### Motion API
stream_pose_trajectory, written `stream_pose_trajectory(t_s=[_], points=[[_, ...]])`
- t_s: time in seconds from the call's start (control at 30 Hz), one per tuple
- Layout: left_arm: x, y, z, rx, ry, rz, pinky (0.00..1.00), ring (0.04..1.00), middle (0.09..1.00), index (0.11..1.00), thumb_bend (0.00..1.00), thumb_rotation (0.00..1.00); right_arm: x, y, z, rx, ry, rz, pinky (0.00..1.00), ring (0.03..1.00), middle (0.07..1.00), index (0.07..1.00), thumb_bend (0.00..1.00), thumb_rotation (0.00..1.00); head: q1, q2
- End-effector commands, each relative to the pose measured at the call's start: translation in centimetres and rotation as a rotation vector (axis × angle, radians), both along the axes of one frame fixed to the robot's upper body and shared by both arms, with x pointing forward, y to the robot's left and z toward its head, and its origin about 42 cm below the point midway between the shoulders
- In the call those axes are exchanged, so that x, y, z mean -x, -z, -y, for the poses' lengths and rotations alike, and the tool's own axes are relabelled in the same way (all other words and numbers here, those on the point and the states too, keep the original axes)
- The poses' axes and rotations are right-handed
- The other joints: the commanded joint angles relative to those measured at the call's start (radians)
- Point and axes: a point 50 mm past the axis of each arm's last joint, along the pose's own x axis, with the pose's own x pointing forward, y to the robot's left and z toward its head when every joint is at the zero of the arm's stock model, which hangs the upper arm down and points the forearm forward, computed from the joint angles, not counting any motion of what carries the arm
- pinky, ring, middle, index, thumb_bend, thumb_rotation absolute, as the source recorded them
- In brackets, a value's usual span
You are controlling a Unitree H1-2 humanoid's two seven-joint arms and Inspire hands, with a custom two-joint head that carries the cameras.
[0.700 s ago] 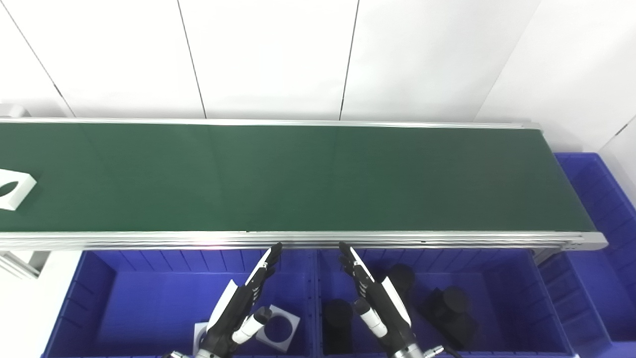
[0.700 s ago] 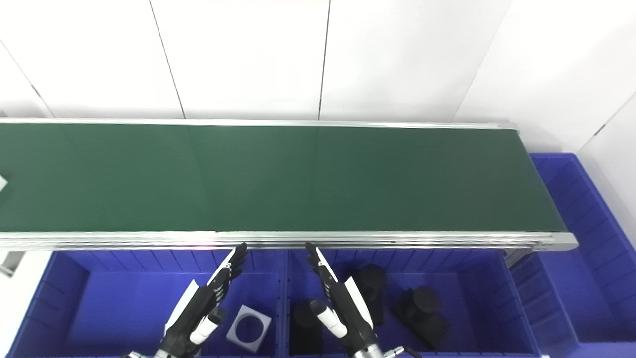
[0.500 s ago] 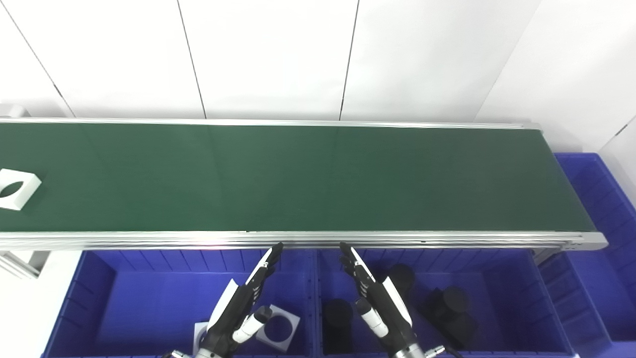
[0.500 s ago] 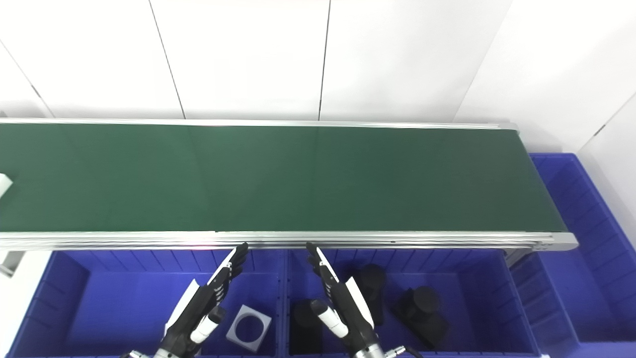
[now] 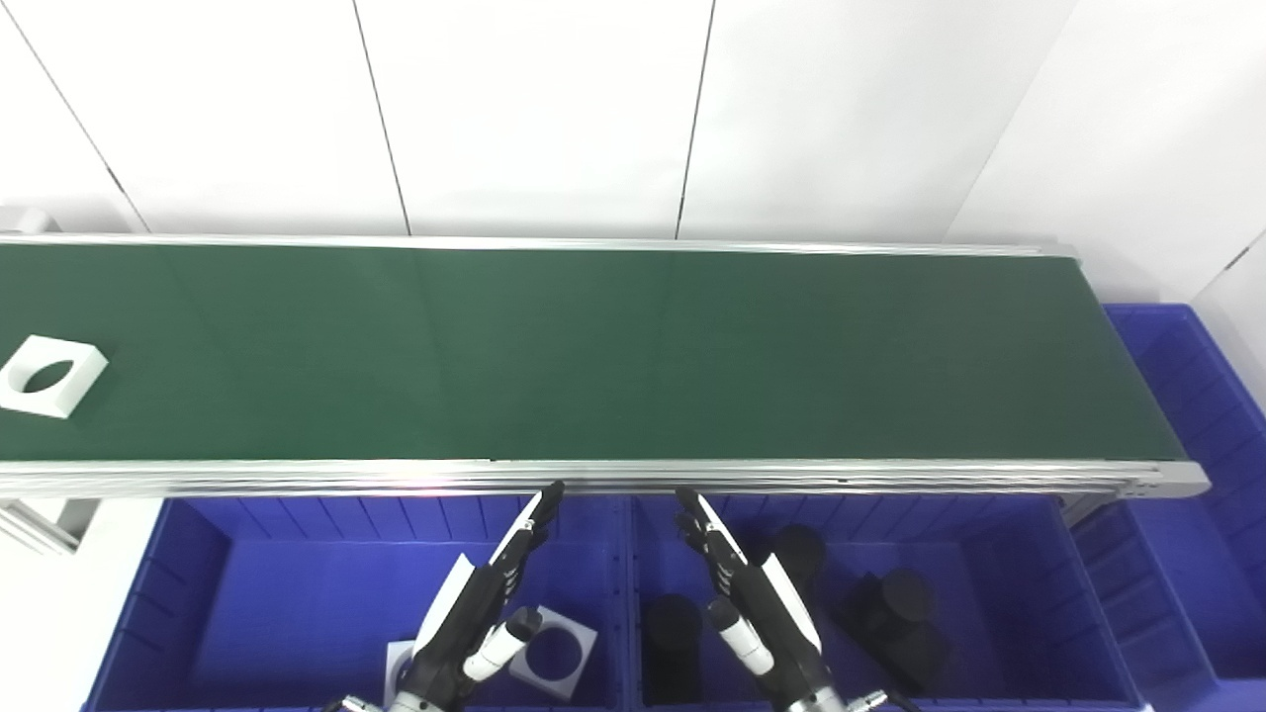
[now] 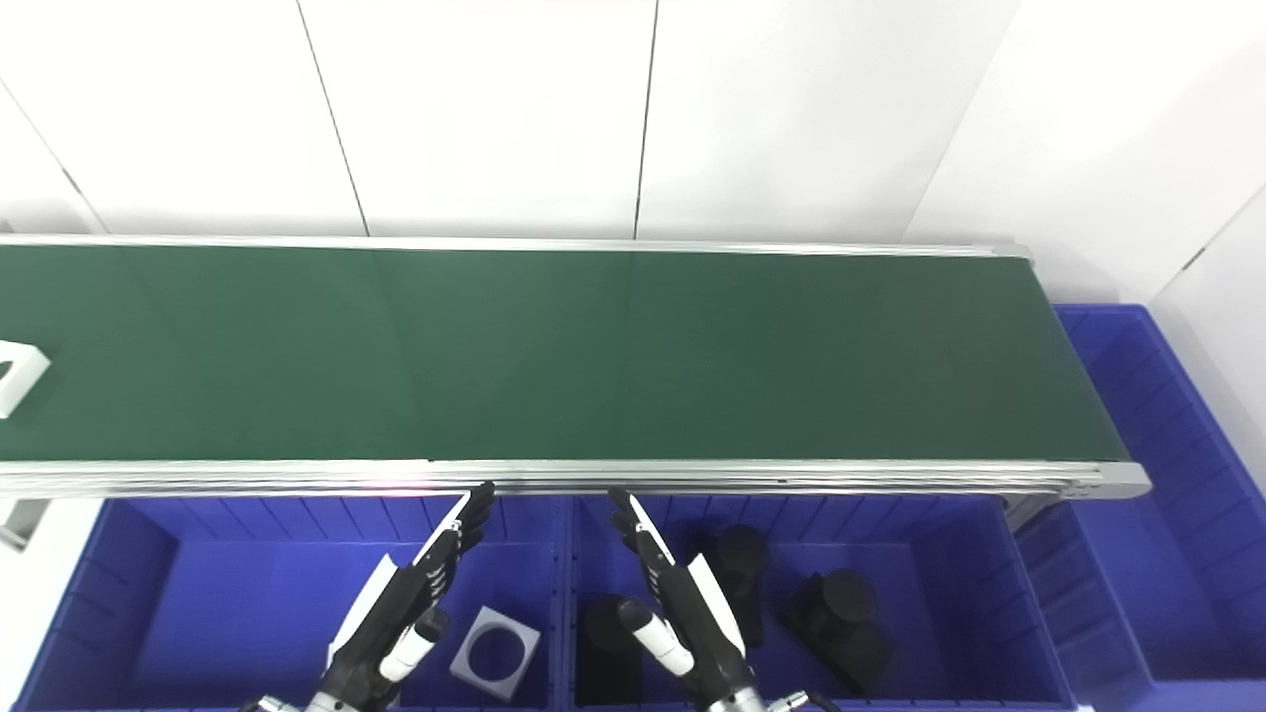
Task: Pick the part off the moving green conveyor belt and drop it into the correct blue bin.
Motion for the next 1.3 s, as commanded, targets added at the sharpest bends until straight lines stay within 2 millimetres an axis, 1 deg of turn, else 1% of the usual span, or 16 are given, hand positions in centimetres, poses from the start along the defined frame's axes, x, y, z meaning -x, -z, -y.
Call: stream_pose_trajectory(t_s=[0.0, 0.1, 0.4, 0.57, 0.8, 0.83, 1.27], points=[[-0.76, -1.17, 0.52, 0.041, 0.009, 0.063, 1.00, 1.000, 1.000, 0.989, 0.86, 1.00, -0.44, -1.32, -0.39, -0.030, -0.006, 0.083, 0.97, 0.974, 0.998, 0.990, 0.93, 1.00, 0.001, 0.000], [-0.73, -1.14, 0.51, 0.038, 0.007, 0.063, 1.00, 1.000, 1.000, 0.992, 0.87, 1.00, -0.43, -1.32, -0.36, -0.029, -0.009, 0.083, 0.97, 0.973, 0.997, 0.990, 0.93, 1.00, 0.001, 0.000], [-0.74, -1.18, 0.56, 0.042, 0.009, 0.064, 1.00, 1.000, 1.000, 0.996, 0.85, 1.00, -0.42, -1.26, -0.28, -0.030, -0.012, 0.080, 0.98, 0.976, 1.000, 0.993, 0.92, 1.00, 0.003, -0.002], [-0.75, -1.18, 0.54, 0.045, 0.010, 0.062, 1.00, 1.000, 1.000, 0.997, 0.84, 1.00, -0.42, -1.22, -0.30, -0.021, -0.014, 0.081, 0.97, 0.973, 1.000, 0.994, 0.94, 1.00, 0.003, -0.002], [-0.69, -1.19, 0.49, 0.052, 0.012, 0.058, 1.00, 1.000, 1.000, 0.998, 0.84, 1.00, -0.42, -1.21, -0.31, -0.023, -0.016, 0.080, 0.97, 0.972, 1.000, 0.993, 0.92, 0.99, 0.003, -0.002], [-0.71, -1.17, 0.49, 0.053, 0.012, 0.057, 1.00, 1.000, 1.000, 0.998, 0.84, 1.00, -0.43, -1.18, -0.32, -0.023, -0.016, 0.079, 0.97, 0.972, 1.000, 0.993, 0.92, 0.99, 0.000, -0.008], [-0.64, -1.08, 0.41, 0.041, 0.011, 0.058, 1.00, 1.000, 1.000, 0.998, 0.84, 1.00, -0.44, -1.01, -0.43, -0.019, -0.013, 0.075, 0.96, 0.968, 0.997, 0.991, 0.94, 0.98, -0.005, -0.015]])
